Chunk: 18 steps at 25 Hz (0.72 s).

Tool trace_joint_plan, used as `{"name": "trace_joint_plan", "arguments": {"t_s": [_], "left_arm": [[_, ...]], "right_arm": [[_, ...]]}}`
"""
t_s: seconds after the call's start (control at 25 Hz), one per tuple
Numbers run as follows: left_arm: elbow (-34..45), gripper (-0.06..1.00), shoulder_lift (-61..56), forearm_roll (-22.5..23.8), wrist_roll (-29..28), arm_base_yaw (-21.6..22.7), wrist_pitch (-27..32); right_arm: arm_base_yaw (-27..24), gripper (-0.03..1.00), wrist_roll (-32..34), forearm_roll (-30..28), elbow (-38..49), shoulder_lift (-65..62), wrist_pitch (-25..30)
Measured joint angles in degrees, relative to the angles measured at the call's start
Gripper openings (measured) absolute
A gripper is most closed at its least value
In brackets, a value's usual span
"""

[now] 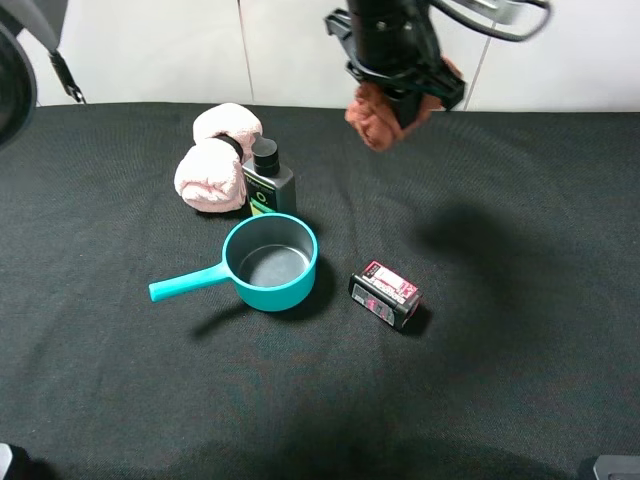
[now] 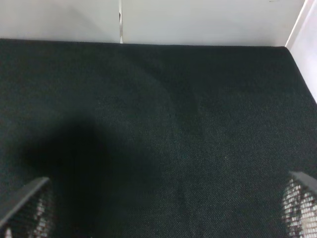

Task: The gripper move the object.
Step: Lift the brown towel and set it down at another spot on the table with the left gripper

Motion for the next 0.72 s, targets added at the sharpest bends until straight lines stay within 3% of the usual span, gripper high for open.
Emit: {"name": "trace_joint_plan", "arguments": {"t_s": [0.28,0.72], "left_arm": [[-0.3,0.39,1.14,-0.96,1.68,-4.53,-0.55],[-0.39,0.39,8.67,-3.45,1.82,-6.81,-2.75]], "right_arm": [[0.0,0.69,0.0,0.0,0.0,0.0,0.0],[0.0,0.69,0.0,0.0,0.0,0.0,0.0]]}}
